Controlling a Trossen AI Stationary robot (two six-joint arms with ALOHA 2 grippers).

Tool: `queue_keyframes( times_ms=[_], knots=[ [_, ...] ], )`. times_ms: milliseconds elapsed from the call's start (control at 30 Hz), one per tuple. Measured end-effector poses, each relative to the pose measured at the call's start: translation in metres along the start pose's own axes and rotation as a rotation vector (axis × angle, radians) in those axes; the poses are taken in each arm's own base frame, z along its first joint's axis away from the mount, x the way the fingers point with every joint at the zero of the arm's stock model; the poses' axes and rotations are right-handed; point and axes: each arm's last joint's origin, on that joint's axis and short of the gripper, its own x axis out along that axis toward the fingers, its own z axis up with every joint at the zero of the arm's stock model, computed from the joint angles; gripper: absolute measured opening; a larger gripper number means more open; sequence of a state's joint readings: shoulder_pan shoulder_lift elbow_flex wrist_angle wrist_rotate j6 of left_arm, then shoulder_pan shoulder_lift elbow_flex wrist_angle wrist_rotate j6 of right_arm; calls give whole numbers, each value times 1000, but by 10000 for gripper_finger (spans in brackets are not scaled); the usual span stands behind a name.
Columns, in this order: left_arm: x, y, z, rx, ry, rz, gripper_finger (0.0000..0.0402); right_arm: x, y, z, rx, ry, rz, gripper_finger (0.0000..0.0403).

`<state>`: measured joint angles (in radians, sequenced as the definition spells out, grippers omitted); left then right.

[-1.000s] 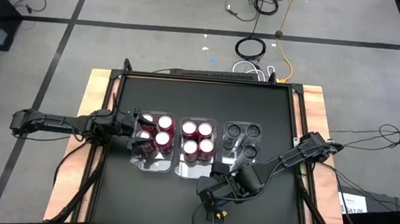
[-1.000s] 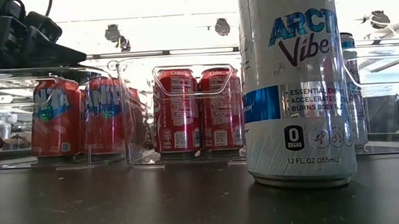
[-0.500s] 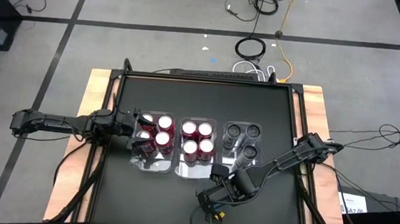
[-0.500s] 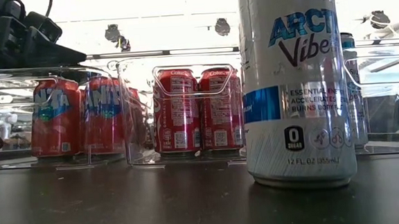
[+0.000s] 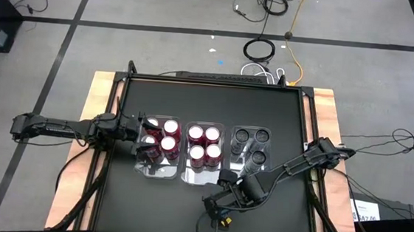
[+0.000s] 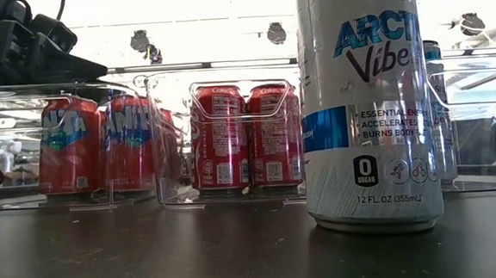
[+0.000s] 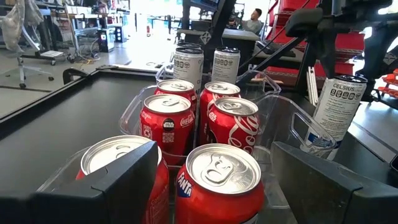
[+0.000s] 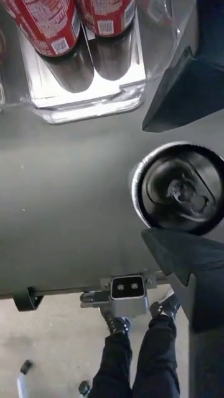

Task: Sort soda cans
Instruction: Put the white blue soda can into the right transparent bin

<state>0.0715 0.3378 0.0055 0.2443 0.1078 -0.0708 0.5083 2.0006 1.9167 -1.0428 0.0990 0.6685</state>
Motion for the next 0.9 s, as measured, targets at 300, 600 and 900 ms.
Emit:
queue_keyframes(
  times_ms=[300, 600, 900],
  knots=[
    [0, 0, 0, 0, 0, 0, 321, -10, -1, 1, 30, -22, 18, 258],
    [0, 0, 0, 0, 0, 0, 321, -25, -2, 10, 69, -103, 78, 258],
    [0, 0, 0, 0, 0, 0, 321, -27, -1, 12, 11, -127, 90, 258]
  ],
)
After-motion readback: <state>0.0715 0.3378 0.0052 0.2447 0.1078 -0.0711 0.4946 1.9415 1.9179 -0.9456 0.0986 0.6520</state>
